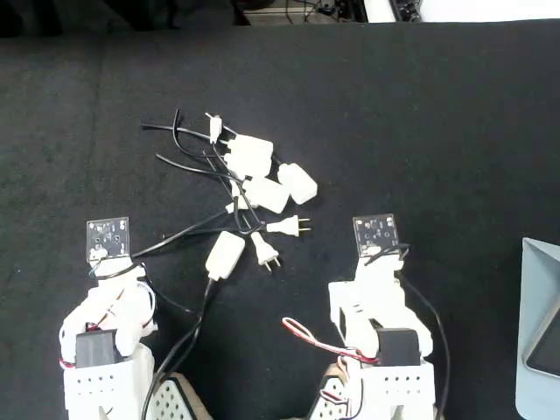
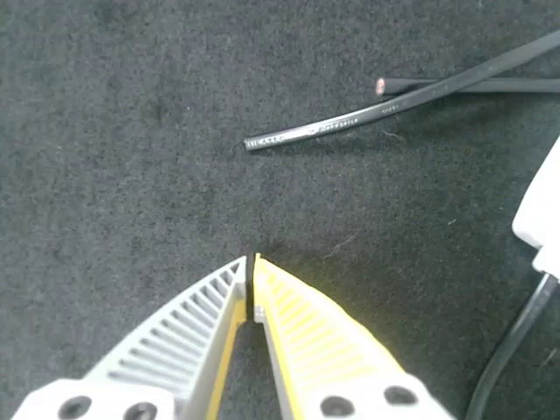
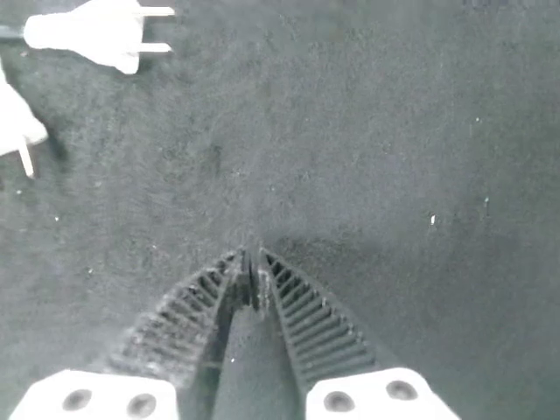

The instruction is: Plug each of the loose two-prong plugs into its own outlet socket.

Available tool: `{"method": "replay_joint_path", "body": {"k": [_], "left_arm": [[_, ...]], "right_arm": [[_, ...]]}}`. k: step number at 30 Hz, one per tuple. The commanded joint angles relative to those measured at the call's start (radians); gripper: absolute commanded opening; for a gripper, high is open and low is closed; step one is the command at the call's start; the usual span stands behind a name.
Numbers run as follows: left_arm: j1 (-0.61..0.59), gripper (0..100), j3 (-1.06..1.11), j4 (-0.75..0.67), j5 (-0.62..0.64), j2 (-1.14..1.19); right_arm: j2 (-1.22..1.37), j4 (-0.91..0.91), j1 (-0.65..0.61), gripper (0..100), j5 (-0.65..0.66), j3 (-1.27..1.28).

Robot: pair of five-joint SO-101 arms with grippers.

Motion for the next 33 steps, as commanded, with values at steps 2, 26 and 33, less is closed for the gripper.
{"method": "replay_joint_path", "body": {"k": [2,26,33], "left_arm": [[-0.005,3,-0.018,-0.028,-0.005,-0.008],[-0.004,3,0.019,-0.043,-0.005,-0.008],[-0.004,3,0.019,-0.043,-0.005,-0.008]], "right_arm": [[-0.073,-0.118,0.008,1.5,0.313,-0.084],[0.995,-0.13,-0.459,10.6,0.13,-0.891],[1.406,-0.129,-0.529,10.6,0.044,-1.107]]}}
